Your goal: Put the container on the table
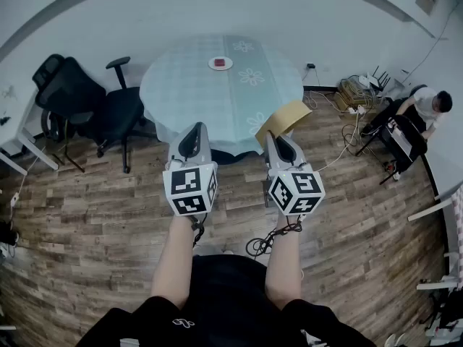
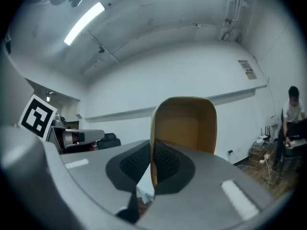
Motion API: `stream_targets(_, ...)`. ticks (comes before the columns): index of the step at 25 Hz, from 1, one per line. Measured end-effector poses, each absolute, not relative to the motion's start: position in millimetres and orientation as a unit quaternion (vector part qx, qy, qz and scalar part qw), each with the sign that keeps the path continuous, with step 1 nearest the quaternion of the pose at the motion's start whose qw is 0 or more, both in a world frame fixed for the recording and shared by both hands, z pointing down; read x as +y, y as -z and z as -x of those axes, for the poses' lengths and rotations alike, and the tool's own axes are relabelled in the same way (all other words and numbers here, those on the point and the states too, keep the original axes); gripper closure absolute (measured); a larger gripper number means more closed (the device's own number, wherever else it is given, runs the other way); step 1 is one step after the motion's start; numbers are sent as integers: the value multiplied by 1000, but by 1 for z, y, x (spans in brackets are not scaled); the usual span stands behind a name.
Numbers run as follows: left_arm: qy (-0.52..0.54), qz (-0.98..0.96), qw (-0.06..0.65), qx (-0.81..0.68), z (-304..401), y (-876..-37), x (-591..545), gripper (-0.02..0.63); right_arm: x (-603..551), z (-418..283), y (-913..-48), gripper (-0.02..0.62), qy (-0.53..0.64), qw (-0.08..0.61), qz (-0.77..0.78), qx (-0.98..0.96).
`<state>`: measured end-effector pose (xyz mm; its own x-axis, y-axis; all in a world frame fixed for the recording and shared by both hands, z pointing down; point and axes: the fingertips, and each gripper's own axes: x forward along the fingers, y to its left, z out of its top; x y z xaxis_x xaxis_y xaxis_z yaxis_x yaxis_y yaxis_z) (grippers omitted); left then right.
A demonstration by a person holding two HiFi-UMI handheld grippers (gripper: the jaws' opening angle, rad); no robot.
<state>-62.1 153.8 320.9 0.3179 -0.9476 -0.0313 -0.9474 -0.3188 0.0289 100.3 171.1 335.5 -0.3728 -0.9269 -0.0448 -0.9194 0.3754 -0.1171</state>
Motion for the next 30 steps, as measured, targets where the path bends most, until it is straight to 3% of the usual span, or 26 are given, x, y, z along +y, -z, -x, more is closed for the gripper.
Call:
stream_targets(17,12,-785,41,-619,113,-343,135,606,132,-95,-340,574,64,93,578,808)
stream_targets(30,49,-811,97,-575,72,-373,45,606,64,-141,-372,574,66,69,610,787)
